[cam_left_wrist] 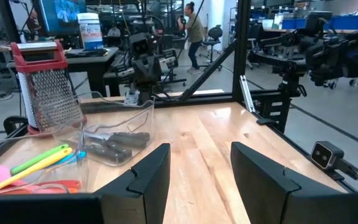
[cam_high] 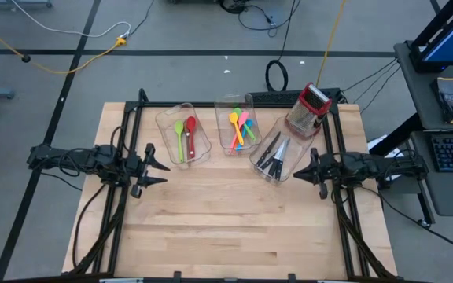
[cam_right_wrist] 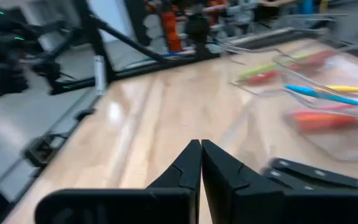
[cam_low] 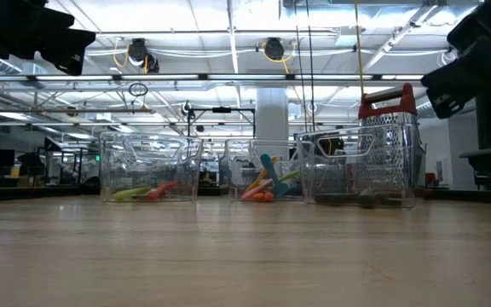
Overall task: Pick & Place Kitchen Items
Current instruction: Return to Home Position
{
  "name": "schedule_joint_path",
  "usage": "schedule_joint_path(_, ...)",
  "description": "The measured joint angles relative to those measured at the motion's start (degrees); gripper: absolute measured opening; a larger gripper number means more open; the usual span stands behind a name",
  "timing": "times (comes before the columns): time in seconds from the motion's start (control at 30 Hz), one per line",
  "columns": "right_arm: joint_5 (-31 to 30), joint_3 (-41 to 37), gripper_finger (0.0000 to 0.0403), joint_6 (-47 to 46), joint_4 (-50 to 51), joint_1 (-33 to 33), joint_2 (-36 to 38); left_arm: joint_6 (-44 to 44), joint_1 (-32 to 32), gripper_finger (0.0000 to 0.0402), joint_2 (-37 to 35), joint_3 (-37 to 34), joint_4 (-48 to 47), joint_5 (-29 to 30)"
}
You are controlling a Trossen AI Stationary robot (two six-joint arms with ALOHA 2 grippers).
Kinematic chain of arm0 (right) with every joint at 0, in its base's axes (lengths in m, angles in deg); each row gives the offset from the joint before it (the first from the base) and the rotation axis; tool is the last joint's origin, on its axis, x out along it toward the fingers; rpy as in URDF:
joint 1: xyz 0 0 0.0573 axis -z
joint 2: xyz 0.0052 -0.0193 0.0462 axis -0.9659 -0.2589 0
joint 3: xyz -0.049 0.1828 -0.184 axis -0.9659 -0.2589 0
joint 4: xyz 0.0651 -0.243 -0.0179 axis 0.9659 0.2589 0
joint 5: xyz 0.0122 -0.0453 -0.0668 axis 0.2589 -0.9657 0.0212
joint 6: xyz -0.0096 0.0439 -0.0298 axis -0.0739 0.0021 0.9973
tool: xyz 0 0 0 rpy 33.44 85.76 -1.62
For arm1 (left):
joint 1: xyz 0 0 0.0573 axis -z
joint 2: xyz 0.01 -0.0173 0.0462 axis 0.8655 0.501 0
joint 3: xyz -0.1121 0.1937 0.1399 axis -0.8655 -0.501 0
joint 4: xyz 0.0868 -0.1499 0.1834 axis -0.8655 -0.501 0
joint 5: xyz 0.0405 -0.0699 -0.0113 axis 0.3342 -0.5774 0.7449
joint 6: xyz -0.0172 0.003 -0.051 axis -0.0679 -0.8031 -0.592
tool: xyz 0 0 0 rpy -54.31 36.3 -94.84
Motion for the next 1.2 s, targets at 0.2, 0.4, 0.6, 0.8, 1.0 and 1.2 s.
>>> schedule_joint_path(0.2, -3.4, 0.0, 0.0008, 0.0, 1.0, 0.0, 0.0, -0.1, 0.0, 0.0172, 0.0, 0.0, -1.8, 0.8)
schedule_joint_path(0.4, -3.2, 0.0, 0.0008, -1.4, 1.1, 0.0, 0.0, 0.1, 0.0, 0.0172, 0.1, 0.0, -4.2, 1.0)
schedule_joint_path(0.6, -3.2, 0.0, 0.0008, -2.8, 0.9, 0.0, 0.0, 0.0, 0.0, 0.0172, 0.1, 0.0, -4.3, 1.1)
schedule_joint_path(0.8, -3.2, 0.0, 0.0008, -2.8, 0.5, 0.0, 0.0, 0.0, 0.0, 0.0173, 0.1, 0.0, -4.3, 1.1)
schedule_joint_path(1.0, -3.2, 0.0, 0.0009, -2.8, 0.5, 0.0, 0.0, 0.0, 0.0, 0.0173, 0.1, 0.0, -4.3, 1.1)
schedule_joint_path(1.2, -3.2, 0.0, 0.0008, -2.8, 0.5, 0.0, 0.0, 0.0, 0.0, 0.0172, 0.1, 0.0, -4.3, 1.1)
